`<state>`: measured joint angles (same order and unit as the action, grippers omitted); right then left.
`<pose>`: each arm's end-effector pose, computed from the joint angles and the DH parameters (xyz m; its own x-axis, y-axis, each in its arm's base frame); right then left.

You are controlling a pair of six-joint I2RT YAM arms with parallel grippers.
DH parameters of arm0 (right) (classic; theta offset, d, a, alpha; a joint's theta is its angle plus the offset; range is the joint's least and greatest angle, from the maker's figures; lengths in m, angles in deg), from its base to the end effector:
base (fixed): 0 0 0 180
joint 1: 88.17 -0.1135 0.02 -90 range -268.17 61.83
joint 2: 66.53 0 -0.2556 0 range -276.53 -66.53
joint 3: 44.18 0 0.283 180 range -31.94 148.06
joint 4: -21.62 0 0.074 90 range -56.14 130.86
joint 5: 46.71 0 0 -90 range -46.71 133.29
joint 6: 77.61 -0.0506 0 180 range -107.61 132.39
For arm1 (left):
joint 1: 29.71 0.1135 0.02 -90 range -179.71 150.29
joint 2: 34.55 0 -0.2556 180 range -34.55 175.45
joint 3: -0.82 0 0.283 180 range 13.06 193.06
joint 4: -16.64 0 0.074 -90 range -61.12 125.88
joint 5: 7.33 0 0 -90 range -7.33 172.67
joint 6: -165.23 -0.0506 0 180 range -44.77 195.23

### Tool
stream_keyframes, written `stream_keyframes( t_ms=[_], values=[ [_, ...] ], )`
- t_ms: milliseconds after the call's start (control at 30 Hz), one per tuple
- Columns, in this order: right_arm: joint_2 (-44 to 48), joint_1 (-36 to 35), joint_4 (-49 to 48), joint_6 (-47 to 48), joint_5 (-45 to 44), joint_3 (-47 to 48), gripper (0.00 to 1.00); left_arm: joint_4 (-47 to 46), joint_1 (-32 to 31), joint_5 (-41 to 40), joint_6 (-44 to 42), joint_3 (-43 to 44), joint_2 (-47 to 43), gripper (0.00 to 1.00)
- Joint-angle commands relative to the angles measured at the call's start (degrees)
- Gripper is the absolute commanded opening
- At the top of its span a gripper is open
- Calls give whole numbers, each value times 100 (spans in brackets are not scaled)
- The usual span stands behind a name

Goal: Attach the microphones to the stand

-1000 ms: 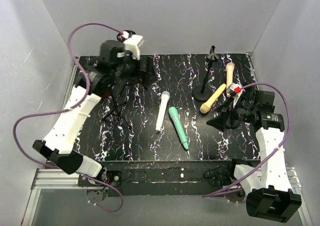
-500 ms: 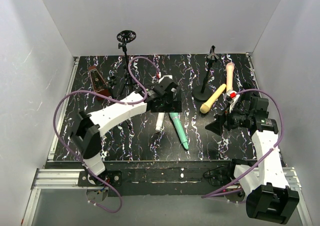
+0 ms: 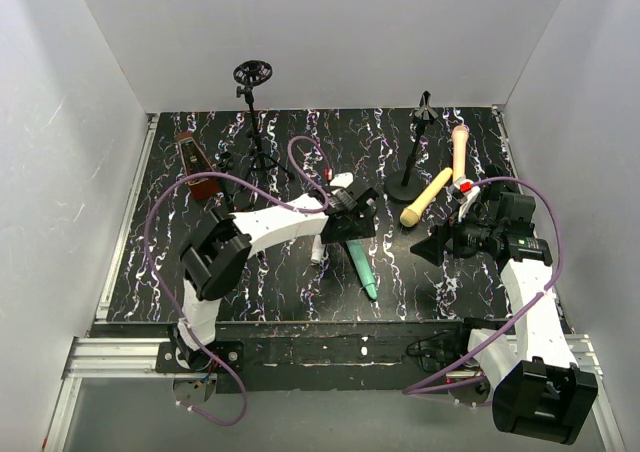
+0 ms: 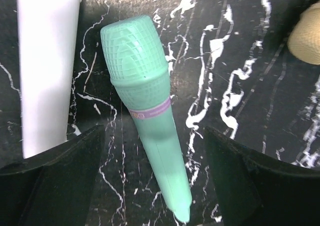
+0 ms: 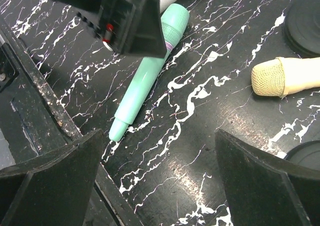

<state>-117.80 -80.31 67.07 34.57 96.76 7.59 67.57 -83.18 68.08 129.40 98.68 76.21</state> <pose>0.2203 0.0106 0.2418 -0.4661 -0.1625 -0.8697 -0.7105 0.6545 0.2585 0.2726 -0.3465 0.1790 -0.8896 -0.1173 -0.4415 -0.0166 0.9742 -0.2252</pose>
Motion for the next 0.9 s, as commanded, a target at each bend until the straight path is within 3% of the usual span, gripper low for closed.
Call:
stream_keyframes(
  t_ms=[0,467,667,767,867],
  values=[
    [-15,23,-227,-3,5,11,98,-204,-84,-299,243,60,244,78],
    [38,23,-131,129,119,11,98,-433,-163,-457,401,-37,771,59],
    [64,23,-61,182,163,29,98,-512,-190,-466,270,86,903,33],
    [108,23,-43,226,172,37,98,-547,-190,-457,94,112,825,14],
    [126,23,27,279,198,55,98,-740,-207,-448,-265,77,440,7]
  ],
)
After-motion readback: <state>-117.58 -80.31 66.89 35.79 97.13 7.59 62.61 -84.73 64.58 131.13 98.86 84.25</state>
